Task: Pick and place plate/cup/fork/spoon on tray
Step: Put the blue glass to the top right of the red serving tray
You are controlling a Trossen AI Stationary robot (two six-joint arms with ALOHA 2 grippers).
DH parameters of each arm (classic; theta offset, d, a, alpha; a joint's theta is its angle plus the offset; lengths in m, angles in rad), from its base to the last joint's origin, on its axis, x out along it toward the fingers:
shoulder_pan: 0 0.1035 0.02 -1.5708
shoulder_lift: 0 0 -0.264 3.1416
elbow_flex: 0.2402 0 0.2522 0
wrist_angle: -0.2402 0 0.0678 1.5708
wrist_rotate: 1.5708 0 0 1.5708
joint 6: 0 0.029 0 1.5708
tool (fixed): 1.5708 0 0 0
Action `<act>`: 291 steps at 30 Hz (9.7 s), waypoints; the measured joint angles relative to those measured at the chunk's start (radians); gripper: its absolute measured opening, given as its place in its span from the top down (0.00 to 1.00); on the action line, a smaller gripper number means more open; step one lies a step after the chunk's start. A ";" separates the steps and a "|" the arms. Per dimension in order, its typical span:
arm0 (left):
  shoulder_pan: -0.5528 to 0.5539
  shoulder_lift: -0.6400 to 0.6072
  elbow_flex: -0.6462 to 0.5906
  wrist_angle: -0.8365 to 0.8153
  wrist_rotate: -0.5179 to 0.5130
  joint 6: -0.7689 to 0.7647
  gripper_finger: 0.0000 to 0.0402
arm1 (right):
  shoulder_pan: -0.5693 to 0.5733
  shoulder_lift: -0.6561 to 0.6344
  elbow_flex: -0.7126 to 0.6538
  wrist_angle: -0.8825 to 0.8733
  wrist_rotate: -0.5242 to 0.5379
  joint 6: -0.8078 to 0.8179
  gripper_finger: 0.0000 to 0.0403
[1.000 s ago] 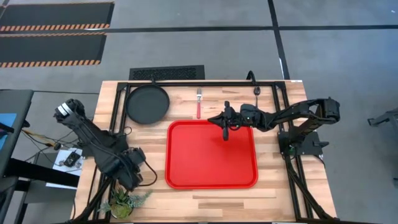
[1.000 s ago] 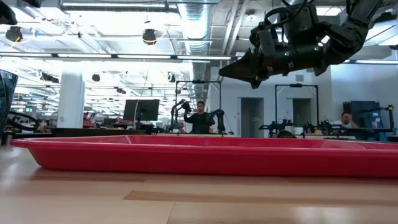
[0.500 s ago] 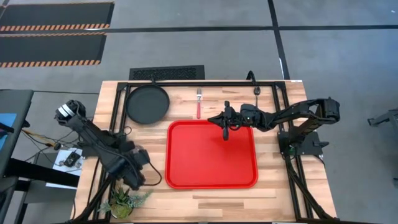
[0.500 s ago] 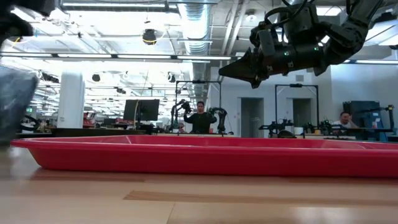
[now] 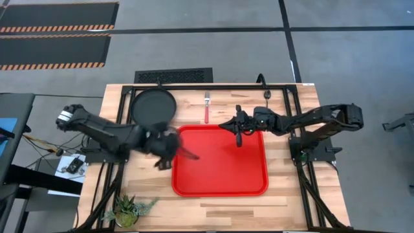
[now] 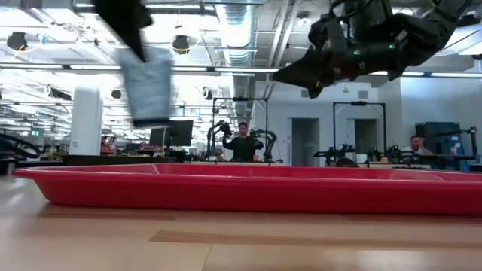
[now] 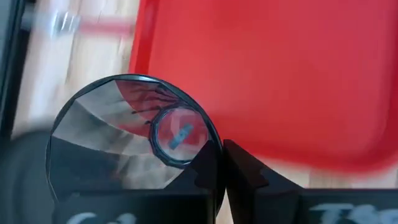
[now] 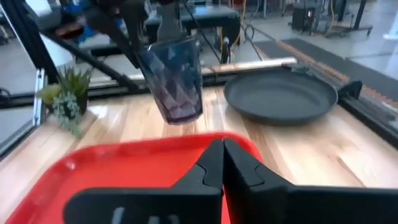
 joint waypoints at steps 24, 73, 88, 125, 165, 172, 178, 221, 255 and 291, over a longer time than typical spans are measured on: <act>0.295 0.269 0.089 0.171 0.361 0.321 0.95 | 0.011 -0.164 -0.133 -0.051 0.000 -0.015 0.96; 0.273 -0.626 -0.918 1.347 0.278 0.246 1.00 | 0.059 0.176 0.404 -0.429 -0.068 -0.118 0.94; 0.274 -0.655 -0.952 1.320 0.314 0.291 1.00 | 0.207 0.489 0.964 -1.125 0.135 -0.338 0.55; 0.238 -0.714 -0.951 1.368 0.247 0.328 1.00 | 0.269 0.489 1.164 -1.593 0.189 -0.070 0.94; 0.236 -0.714 -1.036 1.495 0.264 0.252 1.00 | 0.182 -0.018 0.381 -1.517 0.346 0.480 0.94; 0.236 -0.714 -1.036 1.494 0.263 0.252 1.00 | 0.120 -0.018 0.381 -1.506 0.343 0.509 0.92; 0.236 -0.714 -1.036 1.494 0.263 0.251 1.00 | 0.108 -0.018 0.381 -1.502 0.331 0.524 0.94; 0.236 -0.714 -1.037 1.494 0.261 0.248 1.00 | 0.108 -0.020 0.459 -1.515 0.318 0.564 0.54; 0.236 -0.714 -1.037 1.489 0.261 0.250 1.00 | 0.041 0.020 0.500 -1.788 0.318 0.508 0.97; 0.236 -0.714 -1.037 1.487 0.261 0.249 1.00 | 0.037 0.020 0.491 -1.850 0.317 0.532 0.95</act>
